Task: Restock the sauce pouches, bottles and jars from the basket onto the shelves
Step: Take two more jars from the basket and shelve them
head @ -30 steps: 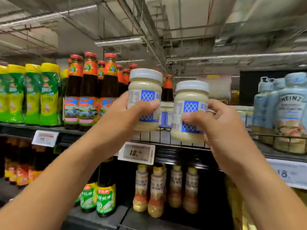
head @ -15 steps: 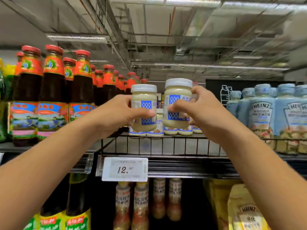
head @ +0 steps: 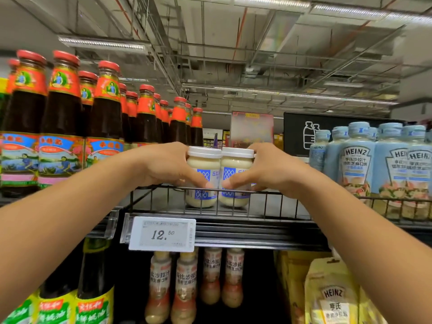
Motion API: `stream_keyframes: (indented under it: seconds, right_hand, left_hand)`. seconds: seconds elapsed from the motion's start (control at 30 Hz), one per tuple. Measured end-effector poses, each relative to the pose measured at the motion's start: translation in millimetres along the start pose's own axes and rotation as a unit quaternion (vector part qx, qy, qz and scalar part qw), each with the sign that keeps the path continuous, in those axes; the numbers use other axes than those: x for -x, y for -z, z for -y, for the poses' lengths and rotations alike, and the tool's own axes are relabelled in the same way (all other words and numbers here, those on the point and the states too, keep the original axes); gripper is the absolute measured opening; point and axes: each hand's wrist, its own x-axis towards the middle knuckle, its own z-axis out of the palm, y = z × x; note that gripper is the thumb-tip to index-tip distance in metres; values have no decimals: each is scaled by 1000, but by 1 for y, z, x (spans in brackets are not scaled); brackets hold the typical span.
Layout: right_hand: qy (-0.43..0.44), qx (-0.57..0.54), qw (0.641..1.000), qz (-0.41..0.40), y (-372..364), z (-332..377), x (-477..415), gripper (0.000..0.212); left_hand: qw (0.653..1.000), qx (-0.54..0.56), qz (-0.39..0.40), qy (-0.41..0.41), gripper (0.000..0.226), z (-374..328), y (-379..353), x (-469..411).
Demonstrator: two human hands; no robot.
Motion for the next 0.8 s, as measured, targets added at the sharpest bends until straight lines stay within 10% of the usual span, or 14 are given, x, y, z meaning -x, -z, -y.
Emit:
stream_keyframes:
  seconds: [0.3, 0.43, 0.67, 0.8]
  right_hand:
    - [7, 31, 999, 40, 5, -4, -2, 79]
    - [12, -46, 998, 37, 17, -8, -2, 111]
    - [69, -70, 995, 33, 26, -9, -3, 30]
    - [89, -49, 995, -9, 24, -10, -2, 18]
  left_hand:
    - [1000, 17, -10, 11, 69, 2, 1, 2]
    - [996, 33, -84, -11, 89, -8, 7, 7]
    - [986, -77, -136, -49, 69, -14, 13, 1]
    - [989, -97, -82, -77, 24, -6, 19, -1]
